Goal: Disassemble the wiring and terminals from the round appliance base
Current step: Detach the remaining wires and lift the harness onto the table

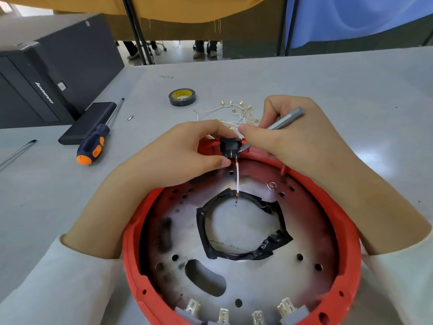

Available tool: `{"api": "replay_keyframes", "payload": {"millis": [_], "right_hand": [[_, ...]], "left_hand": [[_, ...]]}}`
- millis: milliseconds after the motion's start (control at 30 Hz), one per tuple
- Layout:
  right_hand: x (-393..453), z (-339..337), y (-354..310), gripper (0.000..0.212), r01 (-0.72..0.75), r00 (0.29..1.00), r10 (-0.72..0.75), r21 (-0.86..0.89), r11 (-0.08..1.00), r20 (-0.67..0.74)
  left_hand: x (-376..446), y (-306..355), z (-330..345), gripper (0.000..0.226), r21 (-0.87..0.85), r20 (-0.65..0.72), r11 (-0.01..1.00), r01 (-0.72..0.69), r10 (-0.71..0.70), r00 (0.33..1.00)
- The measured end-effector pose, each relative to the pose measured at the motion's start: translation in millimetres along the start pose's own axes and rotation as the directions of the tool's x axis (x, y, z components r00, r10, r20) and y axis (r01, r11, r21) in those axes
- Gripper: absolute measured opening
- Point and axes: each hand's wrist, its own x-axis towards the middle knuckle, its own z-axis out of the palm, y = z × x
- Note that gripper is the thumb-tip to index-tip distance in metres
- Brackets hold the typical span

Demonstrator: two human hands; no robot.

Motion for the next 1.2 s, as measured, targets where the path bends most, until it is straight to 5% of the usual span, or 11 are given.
{"api": "replay_keyframes", "payload": {"millis": [667, 967, 1200], "right_hand": [[23, 5, -2, 0.028, -0.189, 0.976, 0.189, -0.016, 0.982, 0.107], [6, 7, 1, 0.029, 0.075, 0.997, -0.068, -0.178, 0.981, 0.048], [7, 6, 0, 0.034, 0.063, 0.997, -0.058, -0.144, 0.988, 0.043]], "left_hand": [[1, -2, 0, 0.032, 0.043, -0.002, 0.999, -0.005, 0.005, 1.000], [0, 1, -1, 0.031, 0.060, -0.001, 0.998, 0.008, -0.008, 1.000], [0, 1, -1, 0.030, 0.049, 0.008, 0.999, -0.004, 0.003, 1.000]]}}
